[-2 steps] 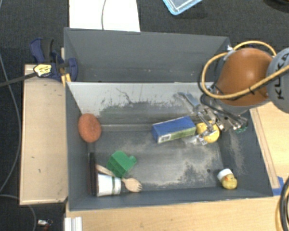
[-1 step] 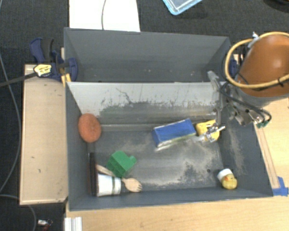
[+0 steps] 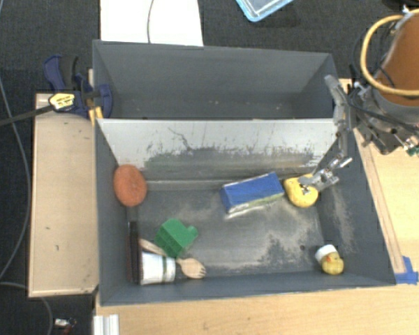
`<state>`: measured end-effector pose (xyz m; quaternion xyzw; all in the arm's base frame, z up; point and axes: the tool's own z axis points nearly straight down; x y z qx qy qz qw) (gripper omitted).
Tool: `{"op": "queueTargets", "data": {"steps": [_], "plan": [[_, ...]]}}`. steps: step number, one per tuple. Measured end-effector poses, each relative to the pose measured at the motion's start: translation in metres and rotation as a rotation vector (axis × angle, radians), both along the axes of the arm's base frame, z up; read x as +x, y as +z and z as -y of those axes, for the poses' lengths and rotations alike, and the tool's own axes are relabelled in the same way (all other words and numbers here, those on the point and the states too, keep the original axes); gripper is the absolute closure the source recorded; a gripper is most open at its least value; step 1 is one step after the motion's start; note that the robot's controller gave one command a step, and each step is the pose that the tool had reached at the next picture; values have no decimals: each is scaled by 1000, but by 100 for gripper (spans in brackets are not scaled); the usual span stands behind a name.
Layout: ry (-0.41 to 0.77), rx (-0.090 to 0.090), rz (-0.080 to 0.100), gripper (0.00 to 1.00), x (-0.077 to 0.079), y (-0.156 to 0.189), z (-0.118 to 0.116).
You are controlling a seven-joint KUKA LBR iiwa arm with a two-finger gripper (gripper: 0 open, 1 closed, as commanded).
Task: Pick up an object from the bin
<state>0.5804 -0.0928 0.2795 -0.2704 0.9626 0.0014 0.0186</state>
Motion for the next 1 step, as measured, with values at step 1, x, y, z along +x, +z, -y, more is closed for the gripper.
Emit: {"op": "queueTargets", "data": {"steps": [1], "plan": [[-12,5,1,100,-16,-97,-100]]}}
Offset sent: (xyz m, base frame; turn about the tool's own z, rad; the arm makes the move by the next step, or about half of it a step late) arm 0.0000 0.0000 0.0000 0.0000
